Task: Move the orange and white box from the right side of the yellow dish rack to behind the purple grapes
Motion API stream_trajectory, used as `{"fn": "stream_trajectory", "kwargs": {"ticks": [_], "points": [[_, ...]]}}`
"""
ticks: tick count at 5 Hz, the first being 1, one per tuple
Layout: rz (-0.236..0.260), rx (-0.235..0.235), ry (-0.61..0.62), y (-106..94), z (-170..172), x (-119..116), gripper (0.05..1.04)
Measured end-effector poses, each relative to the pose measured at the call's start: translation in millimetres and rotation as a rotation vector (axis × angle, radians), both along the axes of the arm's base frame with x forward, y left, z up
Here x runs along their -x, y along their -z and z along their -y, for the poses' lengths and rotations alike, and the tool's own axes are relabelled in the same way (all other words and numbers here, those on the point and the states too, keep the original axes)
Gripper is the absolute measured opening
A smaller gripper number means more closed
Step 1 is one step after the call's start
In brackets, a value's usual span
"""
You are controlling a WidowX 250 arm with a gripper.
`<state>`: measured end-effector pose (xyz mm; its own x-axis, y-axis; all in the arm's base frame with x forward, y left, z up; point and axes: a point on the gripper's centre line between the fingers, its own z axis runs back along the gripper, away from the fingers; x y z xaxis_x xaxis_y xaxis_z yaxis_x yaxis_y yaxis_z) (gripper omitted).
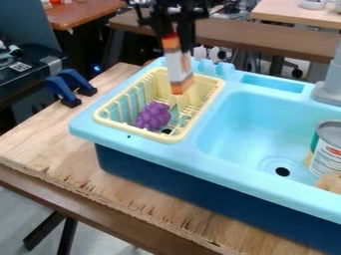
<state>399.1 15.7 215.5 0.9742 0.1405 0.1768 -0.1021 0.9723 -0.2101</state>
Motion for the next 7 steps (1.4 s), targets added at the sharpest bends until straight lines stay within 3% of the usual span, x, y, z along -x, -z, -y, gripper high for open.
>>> {"fn": "stream_trajectory", "kwargs": {"ticks": [2,3,5,7], "points": [[-0.152,-0.280,-0.099,-10.5,-17.4,26.4,0.398],[-0.088,-0.295,-0.054,-3.5,-22.3,15.4,0.398],[0.039,-0.195,0.029,24.4,-43.3,-1.8,0.398],[0.125,-0.137,0.056,30.1,-51.2,-10.7,0.398]]}}
